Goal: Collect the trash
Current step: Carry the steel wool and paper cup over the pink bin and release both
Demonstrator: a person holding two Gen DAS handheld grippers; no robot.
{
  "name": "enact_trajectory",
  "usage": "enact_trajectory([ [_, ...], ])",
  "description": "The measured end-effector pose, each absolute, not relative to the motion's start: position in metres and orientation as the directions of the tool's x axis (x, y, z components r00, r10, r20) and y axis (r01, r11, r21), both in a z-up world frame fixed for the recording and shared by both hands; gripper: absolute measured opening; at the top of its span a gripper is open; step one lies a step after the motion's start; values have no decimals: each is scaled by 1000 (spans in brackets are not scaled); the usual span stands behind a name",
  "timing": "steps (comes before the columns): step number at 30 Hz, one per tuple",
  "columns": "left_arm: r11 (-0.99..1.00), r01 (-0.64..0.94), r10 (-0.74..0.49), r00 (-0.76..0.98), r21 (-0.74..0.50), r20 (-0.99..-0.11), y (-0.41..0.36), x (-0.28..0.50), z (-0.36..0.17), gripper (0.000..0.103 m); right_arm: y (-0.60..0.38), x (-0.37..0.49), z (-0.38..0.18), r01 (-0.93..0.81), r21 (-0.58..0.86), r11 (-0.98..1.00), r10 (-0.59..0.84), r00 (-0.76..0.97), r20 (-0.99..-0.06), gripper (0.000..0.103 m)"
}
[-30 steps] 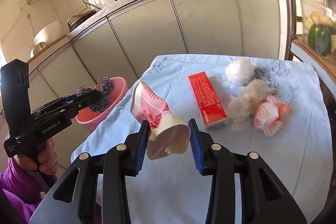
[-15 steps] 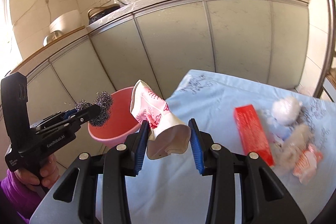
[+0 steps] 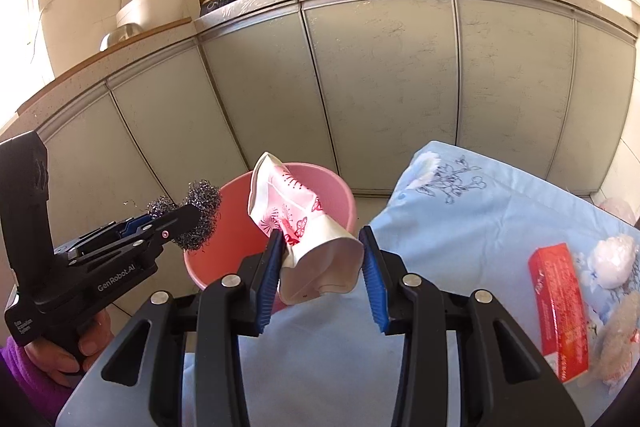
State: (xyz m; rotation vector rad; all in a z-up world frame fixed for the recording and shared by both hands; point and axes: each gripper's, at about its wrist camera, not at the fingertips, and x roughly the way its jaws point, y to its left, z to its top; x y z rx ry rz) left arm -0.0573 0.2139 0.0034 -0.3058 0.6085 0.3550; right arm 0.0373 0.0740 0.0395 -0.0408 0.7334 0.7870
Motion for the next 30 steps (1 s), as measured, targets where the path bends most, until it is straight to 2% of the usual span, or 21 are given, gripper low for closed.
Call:
enact_trajectory([
  [10, 859, -479, 267, 724, -184, -636, 240, -49, -18, 30, 115, 47, 23, -673, 205, 710, 613, 448, -651, 39],
  [30, 833, -521, 281, 689, -187, -668, 262, -36, -42, 30, 153, 68, -16, -659, 195, 726, 555, 395, -732, 39],
])
